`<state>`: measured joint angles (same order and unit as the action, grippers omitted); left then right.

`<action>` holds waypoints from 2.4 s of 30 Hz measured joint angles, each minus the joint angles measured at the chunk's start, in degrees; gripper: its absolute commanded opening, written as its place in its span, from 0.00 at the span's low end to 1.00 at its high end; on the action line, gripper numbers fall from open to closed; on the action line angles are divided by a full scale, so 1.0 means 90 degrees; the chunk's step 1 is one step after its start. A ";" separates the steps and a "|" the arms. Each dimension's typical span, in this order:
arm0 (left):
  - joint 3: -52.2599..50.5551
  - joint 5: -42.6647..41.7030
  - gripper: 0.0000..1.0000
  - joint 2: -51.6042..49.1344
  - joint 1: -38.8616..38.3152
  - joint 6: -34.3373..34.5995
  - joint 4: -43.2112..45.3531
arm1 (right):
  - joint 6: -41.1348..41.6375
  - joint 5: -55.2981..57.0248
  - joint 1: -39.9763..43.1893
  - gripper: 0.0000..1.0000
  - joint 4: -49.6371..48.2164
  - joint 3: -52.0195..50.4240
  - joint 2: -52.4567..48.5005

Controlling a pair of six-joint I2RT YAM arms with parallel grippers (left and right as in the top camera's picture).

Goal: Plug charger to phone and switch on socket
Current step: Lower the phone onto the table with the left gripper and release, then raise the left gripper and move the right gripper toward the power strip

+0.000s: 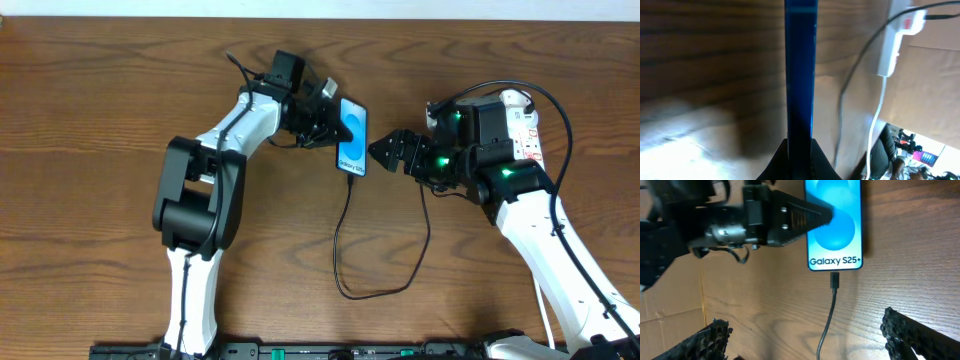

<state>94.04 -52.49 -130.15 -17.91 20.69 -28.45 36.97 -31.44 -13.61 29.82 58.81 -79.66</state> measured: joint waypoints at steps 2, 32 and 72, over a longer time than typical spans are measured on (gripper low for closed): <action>0.0000 0.0034 0.07 -0.0102 -0.0012 -0.0002 -0.0005 | 0.0000 0.0000 0.0000 0.95 -0.0002 0.0000 0.0000; 0.0141 0.1690 0.54 -0.0027 -0.0165 -0.0138 -0.0653 | -0.0002 0.0163 0.0000 0.99 0.0141 0.0000 0.0000; 0.0311 0.7074 0.98 0.3366 -0.0146 -0.0163 -0.1654 | -0.1122 0.3325 0.3968 0.99 0.3555 0.3293 -0.2161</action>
<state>96.84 11.18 -99.85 -19.22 19.22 -43.33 26.87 -1.52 22.11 61.82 88.44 -99.11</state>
